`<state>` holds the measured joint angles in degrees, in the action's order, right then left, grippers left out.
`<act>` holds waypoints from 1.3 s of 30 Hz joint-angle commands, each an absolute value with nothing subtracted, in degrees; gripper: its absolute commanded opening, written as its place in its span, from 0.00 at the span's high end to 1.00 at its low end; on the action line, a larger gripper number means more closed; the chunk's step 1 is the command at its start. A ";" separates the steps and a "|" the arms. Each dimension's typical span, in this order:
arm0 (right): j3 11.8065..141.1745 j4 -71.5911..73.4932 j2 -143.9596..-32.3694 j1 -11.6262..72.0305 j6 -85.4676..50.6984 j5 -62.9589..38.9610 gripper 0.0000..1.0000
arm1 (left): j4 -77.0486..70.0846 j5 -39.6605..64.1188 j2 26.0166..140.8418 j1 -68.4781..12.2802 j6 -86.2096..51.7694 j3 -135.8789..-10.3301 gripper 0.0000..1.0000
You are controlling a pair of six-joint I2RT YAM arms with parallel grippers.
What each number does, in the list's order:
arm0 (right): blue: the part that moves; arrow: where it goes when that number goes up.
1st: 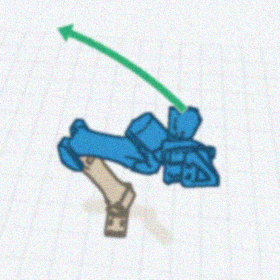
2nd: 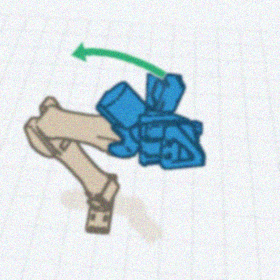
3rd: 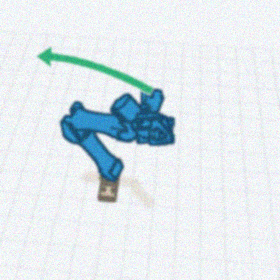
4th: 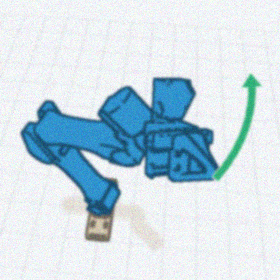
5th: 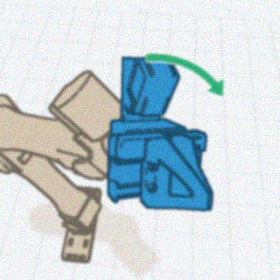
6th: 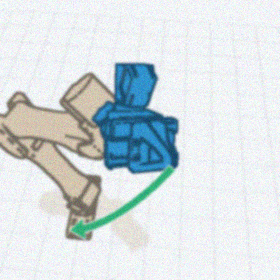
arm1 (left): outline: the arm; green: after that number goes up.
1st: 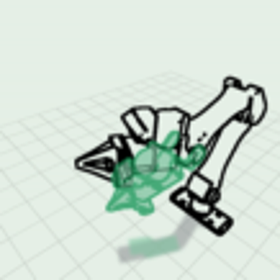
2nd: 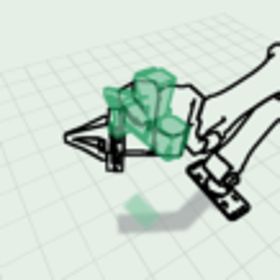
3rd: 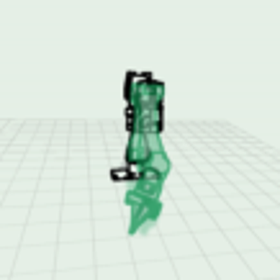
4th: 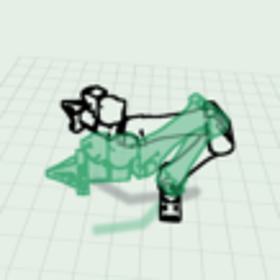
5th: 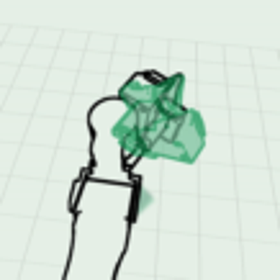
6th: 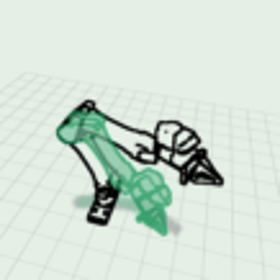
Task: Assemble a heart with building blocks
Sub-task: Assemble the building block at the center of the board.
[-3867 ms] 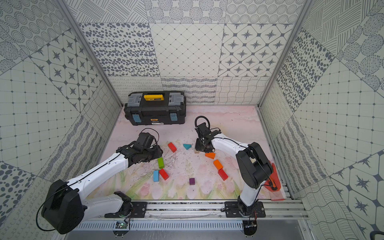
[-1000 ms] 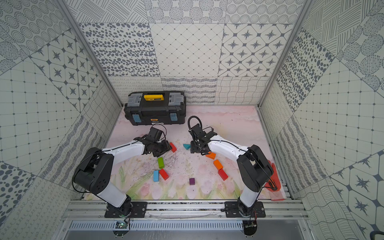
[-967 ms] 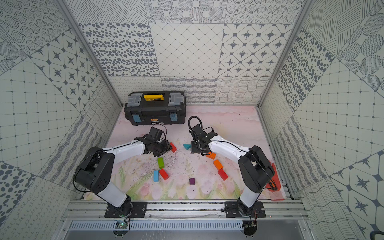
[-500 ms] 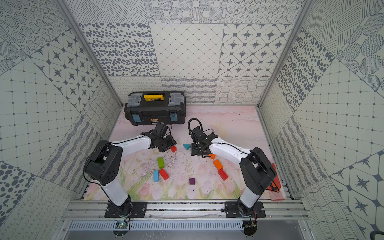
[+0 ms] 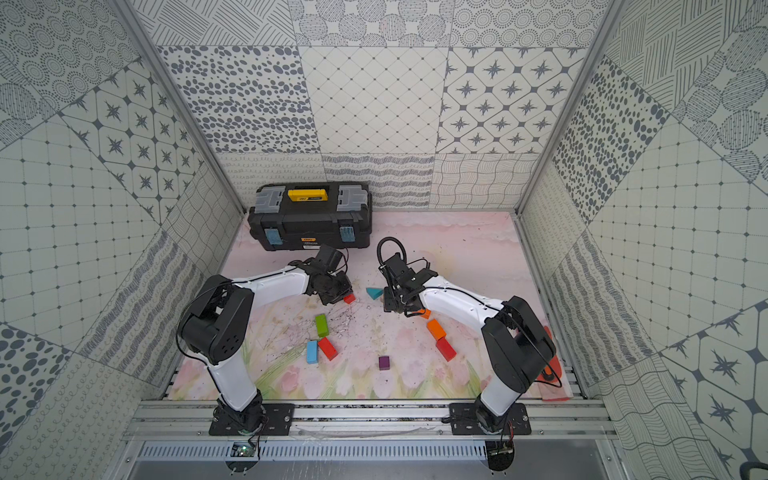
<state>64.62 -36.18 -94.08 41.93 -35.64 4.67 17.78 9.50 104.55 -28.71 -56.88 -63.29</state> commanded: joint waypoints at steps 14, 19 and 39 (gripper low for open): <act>65.30 -33.79 -97.59 42.19 -35.55 3.89 0.49 | 20.42 9.47 100.76 -30.97 -61.58 -61.71 0.52; 67.14 -34.04 -99.92 42.21 -34.89 3.97 0.52 | 22.06 7.37 95.23 -31.02 -60.29 -57.20 0.57; 66.36 -33.60 -100.19 42.10 -36.34 4.83 0.53 | 21.52 5.17 104.19 -29.09 -47.59 -61.30 0.86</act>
<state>65.78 -34.52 -99.92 41.93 -35.38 4.21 19.29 7.09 102.10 -29.26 -53.84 -59.31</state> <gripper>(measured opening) 0.472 0.144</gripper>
